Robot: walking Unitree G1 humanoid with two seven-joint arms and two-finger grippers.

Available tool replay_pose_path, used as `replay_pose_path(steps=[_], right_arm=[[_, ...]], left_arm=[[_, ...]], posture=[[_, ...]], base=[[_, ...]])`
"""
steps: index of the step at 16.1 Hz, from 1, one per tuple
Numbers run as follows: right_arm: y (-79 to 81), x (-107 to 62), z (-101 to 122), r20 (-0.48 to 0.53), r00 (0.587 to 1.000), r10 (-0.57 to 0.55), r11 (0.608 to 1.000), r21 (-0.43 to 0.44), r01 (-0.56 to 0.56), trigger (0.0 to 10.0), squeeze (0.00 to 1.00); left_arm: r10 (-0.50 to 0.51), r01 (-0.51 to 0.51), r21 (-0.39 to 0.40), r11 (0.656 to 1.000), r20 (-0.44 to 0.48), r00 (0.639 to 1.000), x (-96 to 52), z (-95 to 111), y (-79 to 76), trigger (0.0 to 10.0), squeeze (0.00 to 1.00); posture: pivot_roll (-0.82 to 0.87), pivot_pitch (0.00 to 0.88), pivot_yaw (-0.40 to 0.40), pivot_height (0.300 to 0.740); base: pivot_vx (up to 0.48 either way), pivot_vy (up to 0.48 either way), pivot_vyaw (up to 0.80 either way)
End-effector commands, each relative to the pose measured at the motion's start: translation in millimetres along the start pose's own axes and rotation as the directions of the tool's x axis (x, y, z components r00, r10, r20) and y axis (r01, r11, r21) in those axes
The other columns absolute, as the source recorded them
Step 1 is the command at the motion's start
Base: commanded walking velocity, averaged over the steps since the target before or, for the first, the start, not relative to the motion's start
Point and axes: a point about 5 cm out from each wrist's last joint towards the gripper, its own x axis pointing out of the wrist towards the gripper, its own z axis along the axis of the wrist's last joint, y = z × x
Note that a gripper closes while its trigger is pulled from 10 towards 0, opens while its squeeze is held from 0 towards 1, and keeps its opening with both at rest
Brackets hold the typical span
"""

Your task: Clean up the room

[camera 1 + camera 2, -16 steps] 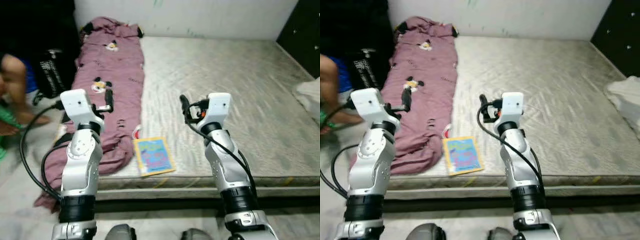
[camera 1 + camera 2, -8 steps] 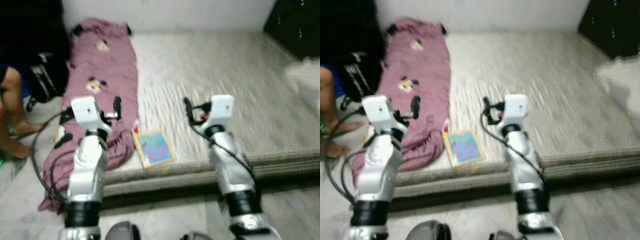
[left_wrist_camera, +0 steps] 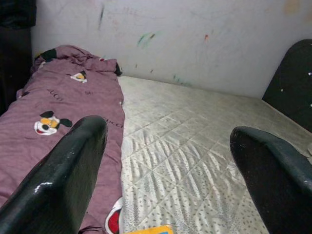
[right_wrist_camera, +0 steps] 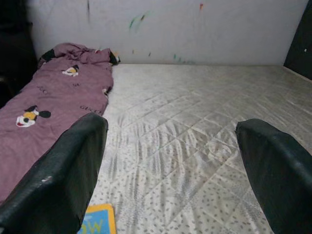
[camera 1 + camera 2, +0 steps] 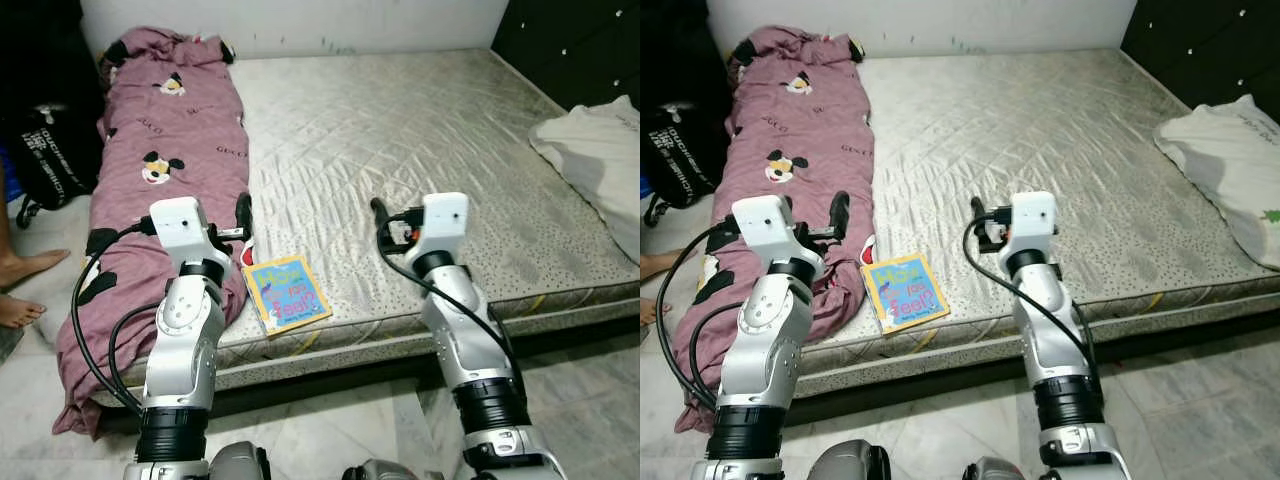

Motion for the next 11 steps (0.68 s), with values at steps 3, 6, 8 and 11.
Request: replay_pose_path(steps=[3, 6, 8, 11], right_arm=[[0.4, -2.1, -5.4, -0.015, 1.000, 0.000, 1.000, -0.011, 0.000, 10.0, 0.00], [-0.7, -0.7, -3.8, -0.010, 1.000, -0.003, 1.000, -0.023, 0.003, 10.0, 0.00], [-3.2, -0.3, -4.5, -0.011, 1.000, -0.010, 0.999, -0.032, 0.009, 10.0, 0.00], [-2.6, 0.5, -4.9, -0.012, 1.000, -0.011, 0.999, -0.033, 0.011, 10.0, 0.00]], left_arm=[[-0.008, 0.008, -0.004, 1.000, 0.006, 1.000, -1.5, 3.0, -1.5, 10.0, 0.00], [-0.010, 0.010, 0.009, 1.000, -0.005, 1.000, -3.3, 1.3, 0.1, 10.0, 0.00], [-0.014, 0.014, 0.009, 1.000, -0.003, 1.000, -2.7, 2.2, -0.6, 10.0, 0.00], [-0.019, 0.019, 0.011, 1.000, -0.006, 1.000, -2.0, 2.5, -1.0, 10.0, 0.00]], posture=[[0.03, 0.000, -0.025, 0.740], [0.03, 0.000, -0.023, 0.740], [0.03, 0.000, -0.021, 0.740], [0.03, 0.000, -0.020, 0.740]], base=[[0.242, 0.000, 0.00], [0.286, 0.000, 0.00], [0.334, 0.000, 0.00], [0.369, 0.000, 0.00]])
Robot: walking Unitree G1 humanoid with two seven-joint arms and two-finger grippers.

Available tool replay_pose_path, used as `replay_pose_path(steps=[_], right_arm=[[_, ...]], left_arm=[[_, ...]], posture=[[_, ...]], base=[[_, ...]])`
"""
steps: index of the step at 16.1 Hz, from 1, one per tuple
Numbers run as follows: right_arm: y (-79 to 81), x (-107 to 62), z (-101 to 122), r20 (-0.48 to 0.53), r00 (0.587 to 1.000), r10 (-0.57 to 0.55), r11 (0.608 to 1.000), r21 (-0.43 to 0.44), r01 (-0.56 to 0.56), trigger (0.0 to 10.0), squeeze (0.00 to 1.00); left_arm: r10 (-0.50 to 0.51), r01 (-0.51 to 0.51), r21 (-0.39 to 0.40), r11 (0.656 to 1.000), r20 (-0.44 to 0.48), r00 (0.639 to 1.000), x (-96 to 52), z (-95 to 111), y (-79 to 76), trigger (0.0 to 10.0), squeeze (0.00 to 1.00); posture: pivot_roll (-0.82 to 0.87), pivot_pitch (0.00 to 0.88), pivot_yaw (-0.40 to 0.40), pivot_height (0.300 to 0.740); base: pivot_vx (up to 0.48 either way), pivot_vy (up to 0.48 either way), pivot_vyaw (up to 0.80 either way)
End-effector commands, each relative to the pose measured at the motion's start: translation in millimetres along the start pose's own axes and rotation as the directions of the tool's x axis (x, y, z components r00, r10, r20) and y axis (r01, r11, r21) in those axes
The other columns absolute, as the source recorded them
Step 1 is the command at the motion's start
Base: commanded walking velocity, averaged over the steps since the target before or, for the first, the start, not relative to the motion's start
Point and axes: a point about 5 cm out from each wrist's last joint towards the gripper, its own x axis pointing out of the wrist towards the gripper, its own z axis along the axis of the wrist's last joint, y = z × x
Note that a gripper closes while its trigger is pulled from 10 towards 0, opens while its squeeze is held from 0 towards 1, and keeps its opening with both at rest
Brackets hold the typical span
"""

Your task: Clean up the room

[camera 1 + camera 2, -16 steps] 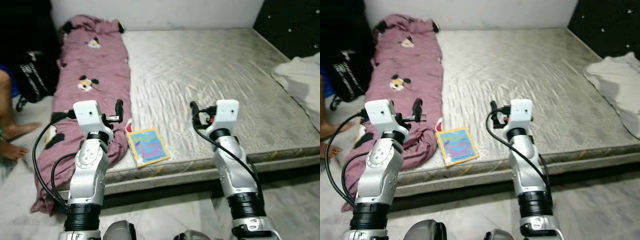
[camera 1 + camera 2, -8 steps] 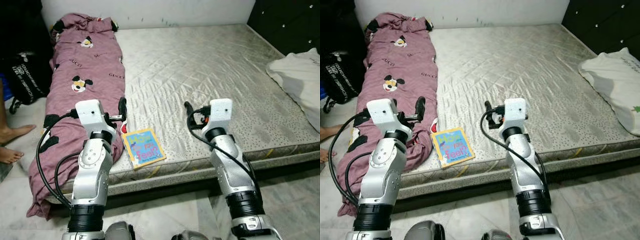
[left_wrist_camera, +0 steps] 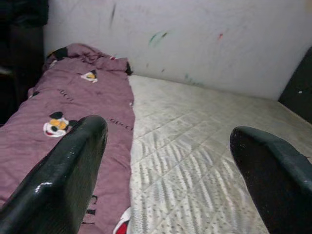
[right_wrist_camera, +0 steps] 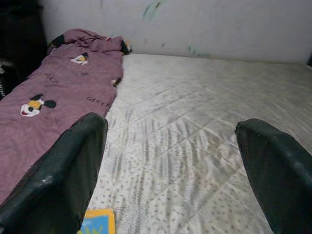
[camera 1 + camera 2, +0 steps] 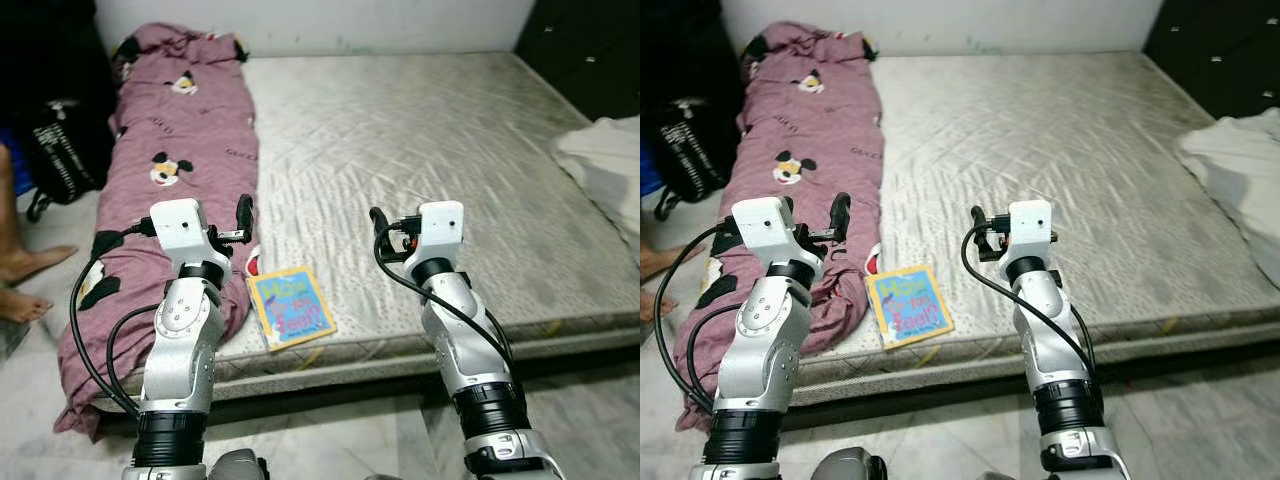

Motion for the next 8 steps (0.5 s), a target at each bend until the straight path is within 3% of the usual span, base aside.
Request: replay_pose_path(steps=[1, 6, 8], right_arm=[[-2.2, 2.5, 2.8, 0.012, 1.000, -0.009, 1.000, -0.008, 0.009, 10.0, 0.00], [-6.5, 5.0, 3.1, 0.013, 1.000, -0.016, 1.000, -0.019, 0.017, 10.0, 0.00], [-8.2, 5.3, 2.0, 0.011, 1.000, -0.021, 1.000, -0.023, 0.021, 10.0, 0.00]], left_arm=[[-0.014, 0.014, 0.005, 1.000, 0.001, 1.000, 0.5, 1.8, -2.1, 10.0, 0.00], [-0.006, 0.006, -0.004, 1.000, -0.012, 1.000, 1.9, 0.8, -2.9, 10.0, 0.00], [0.016, -0.017, -0.017, 1.000, -0.022, 1.000, 2.8, -1.2, -3.8, 10.0, 0.00]], posture=[[0.03, 0.000, -0.022, 0.740], [0.03, 0.000, -0.023, 0.740], [0.03, 0.000, -0.022, 0.740]], base=[[0.371, 0.000, 0.00], [0.312, 0.000, 0.00], [0.000, 0.000, 0.00]])
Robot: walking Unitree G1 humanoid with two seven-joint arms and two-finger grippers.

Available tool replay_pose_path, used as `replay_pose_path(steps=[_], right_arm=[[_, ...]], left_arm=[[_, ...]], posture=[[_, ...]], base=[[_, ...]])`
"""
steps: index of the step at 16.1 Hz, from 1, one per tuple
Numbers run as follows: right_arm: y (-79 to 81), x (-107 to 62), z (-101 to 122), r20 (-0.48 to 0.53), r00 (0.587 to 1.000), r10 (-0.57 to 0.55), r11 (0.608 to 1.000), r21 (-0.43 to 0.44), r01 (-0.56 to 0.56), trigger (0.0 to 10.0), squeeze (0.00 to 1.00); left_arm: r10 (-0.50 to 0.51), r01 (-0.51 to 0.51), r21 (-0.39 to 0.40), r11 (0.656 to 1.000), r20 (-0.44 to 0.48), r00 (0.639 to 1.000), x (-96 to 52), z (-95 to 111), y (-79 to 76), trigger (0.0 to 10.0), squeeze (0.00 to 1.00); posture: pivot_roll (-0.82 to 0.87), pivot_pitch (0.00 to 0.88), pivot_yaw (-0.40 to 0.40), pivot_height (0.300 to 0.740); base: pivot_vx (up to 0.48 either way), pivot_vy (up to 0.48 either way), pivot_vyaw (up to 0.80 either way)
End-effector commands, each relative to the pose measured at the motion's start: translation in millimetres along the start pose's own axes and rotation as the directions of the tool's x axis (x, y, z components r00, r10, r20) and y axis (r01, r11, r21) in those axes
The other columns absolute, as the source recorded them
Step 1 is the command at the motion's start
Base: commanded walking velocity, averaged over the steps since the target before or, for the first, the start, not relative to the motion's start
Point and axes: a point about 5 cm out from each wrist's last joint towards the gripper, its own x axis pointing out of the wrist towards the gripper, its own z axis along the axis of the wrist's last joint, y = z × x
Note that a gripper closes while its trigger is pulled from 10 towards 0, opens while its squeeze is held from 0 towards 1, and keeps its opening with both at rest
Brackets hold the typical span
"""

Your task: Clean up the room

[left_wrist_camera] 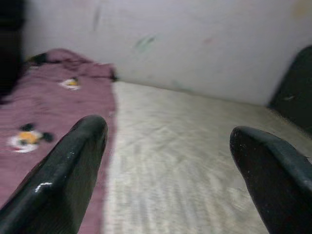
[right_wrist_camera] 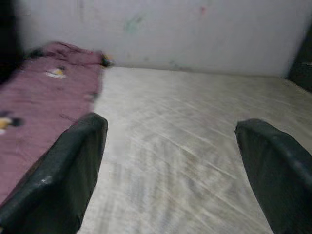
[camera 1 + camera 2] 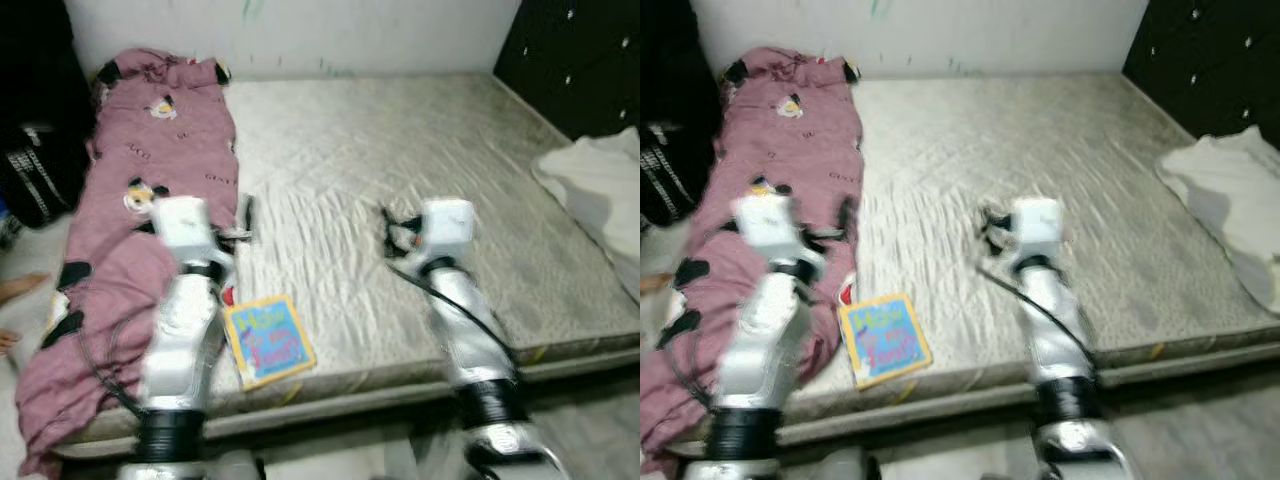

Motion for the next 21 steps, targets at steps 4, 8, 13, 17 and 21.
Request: replay_pose_path(steps=[4, 8, 13, 17, 21], right_arm=[[-13.8, -1.8, -6, -0.017, 0.999, -0.044, 0.999, -0.011, 0.044, 10.0, 0.00], [-13.9, -1.6, -7, -0.019, 0.999, -0.041, 0.999, -0.017, 0.041, 10.0, 0.00], [-14.7, -0.8, -7, -0.022, 0.999, -0.047, 0.999, -0.018, 0.047, 10.0, 0.00], [-13.6, -1.5, -9, -0.028, 0.999, -0.044, 0.999, -0.021, 0.043, 10.0, 0.00], [-13.2, -2.9, -9, -0.025, 0.999, -0.044, 0.999, -0.017, 0.043, 10.0, 0.00]], left_arm=[[-0.030, 0.030, -0.023, 0.999, -0.010, 0.999, 2.3, -1, -10.5, 10.0, 0.00], [-0.030, 0.029, -0.029, 0.999, -0.018, 0.999, 2.8, -2, -10.7, 10.0, 0.00], [-0.027, 0.027, -0.017, 0.999, -0.024, 0.999, 3.5, -2, -10.1, 10.0, 0.00], [-0.013, 0.013, -0.002, 1.000, -0.028, 1.000, 2.0, -5, -7.6, 10.0, 0.00], [-0.022, 0.024, 0.048, 0.999, -0.028, 0.999, -2.9, -15, 6.7, 10.0, 0.00]], posture=[[0.03, 0.000, -0.022, 0.740], [0.03, 0.000, -0.022, 0.740], [0.03, 0.000, -0.022, 0.740], [0.03, 0.000, -0.023, 0.740], [0.03, 0.000, -0.022, 0.740]], base=[[0.000, 0.083, 0.00], [0.000, 0.480, 0.00], [0.000, 0.480, 0.00], [0.000, 0.420, 0.00], [0.000, 0.000, 0.00]])
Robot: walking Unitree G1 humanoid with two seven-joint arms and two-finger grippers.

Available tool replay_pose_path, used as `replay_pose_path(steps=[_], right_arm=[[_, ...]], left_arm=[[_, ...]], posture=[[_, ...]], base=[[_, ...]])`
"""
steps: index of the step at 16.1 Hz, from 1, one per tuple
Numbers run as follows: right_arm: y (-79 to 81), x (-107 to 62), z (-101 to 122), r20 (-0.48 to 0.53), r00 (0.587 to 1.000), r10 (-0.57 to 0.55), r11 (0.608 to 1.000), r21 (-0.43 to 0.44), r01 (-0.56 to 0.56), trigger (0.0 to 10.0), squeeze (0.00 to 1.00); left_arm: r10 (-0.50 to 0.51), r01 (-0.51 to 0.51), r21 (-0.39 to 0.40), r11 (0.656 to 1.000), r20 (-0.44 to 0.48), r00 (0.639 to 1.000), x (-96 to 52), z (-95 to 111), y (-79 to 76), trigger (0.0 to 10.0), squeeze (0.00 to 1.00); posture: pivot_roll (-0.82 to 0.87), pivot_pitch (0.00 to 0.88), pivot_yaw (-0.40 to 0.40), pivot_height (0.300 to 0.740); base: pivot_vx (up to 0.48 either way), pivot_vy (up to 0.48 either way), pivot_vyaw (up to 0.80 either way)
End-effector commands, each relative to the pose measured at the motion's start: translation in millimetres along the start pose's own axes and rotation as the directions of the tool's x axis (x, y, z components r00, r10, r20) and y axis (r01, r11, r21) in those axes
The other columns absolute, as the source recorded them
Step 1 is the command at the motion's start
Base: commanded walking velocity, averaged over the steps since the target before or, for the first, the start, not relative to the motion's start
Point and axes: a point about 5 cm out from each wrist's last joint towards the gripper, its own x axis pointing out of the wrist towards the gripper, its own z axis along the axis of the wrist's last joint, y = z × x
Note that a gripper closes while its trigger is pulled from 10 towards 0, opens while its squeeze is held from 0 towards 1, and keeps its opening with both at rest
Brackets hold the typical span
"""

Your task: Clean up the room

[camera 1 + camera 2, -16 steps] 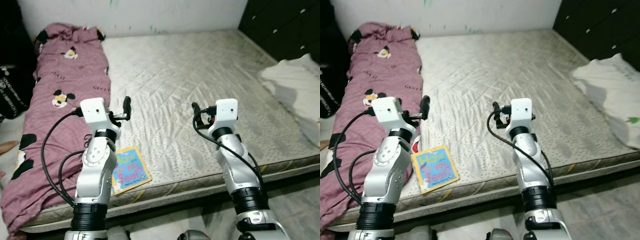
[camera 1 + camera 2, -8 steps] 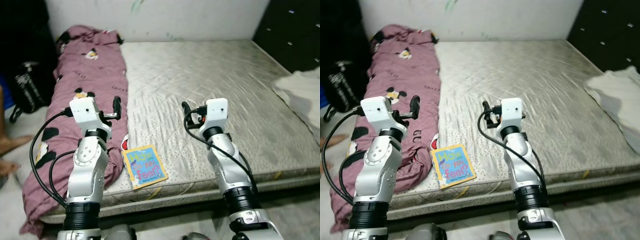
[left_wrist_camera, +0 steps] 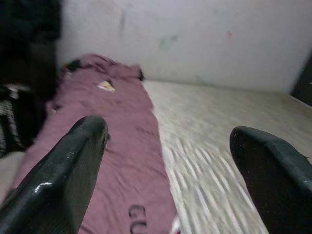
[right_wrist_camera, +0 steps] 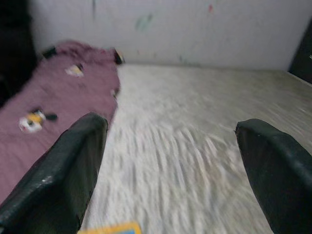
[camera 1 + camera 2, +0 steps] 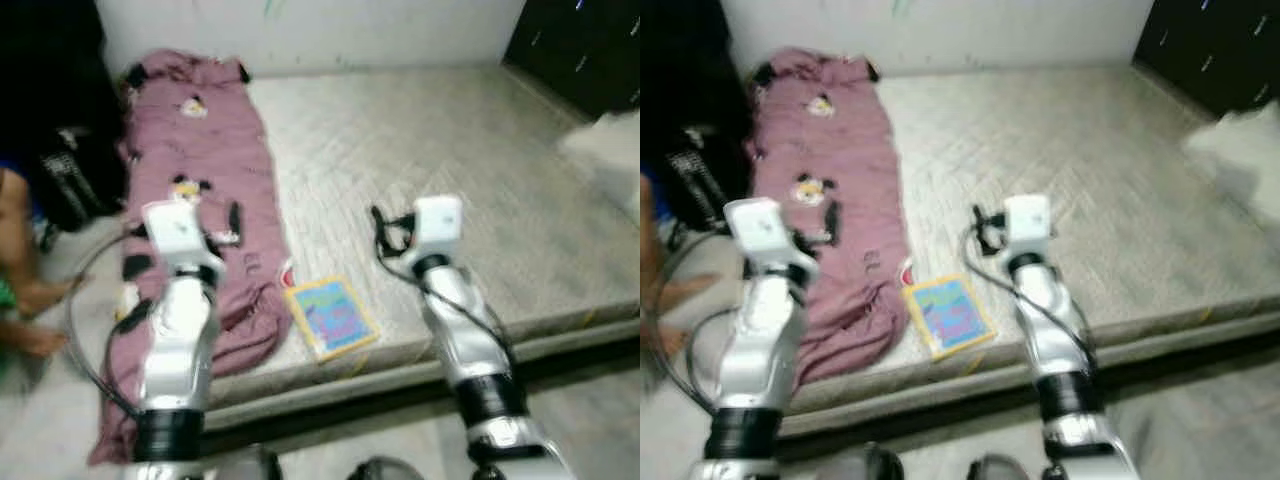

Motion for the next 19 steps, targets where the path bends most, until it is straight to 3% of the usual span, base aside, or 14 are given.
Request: replay_pose_path(steps=[1, 3, 11, 19], right_arm=[[2.2, 1.9, 6.6, 0.025, 1.000, 0.007, 1.000, 0.001, -0.008, 10.0, 0.00], [3.8, 0.7, 4.8, 0.014, 1.000, 0.015, 1.000, 0.010, -0.015, 10.0, 0.00], [3.0, 1.3, 3.6, 0.007, 1.000, 0.013, 1.000, 0.007, -0.013, 10.0, 0.00], [6.0, 0.9, 7.1, 0.032, 0.998, 0.048, 0.998, -0.037, -0.047, 10.0, 0.00]], left_arm=[[-0.009, 0.009, 0.013, 1.000, 0.004, 1.000, -2.8, -3.5, 9.7, 10.0, 0.00], [0.050, -0.049, 0.070, 0.996, -0.012, 0.999, -2.6, -6.3, 18.7, 10.0, 0.00], [0.062, -0.062, 0.086, 0.994, 0.003, 0.998, -2.1, -3.8, 13.7, 10.0, 0.00], [0.061, -0.061, 0.061, 0.996, 0.005, 0.998, 0.6, -5.6, 12.9, 10.0, 0.00]], posture=[[0.03, 0.000, -0.021, 0.740], [0.03, 0.000, -0.026, 0.740], [0.04, 0.000, -0.029, 0.740], [0.03, 0.000, -0.027, 0.740]], base=[[0.000, 0.000, 0.00], [0.000, 0.000, -0.32], [0.000, 0.000, -0.75], [0.000, 0.000, 0.10]])
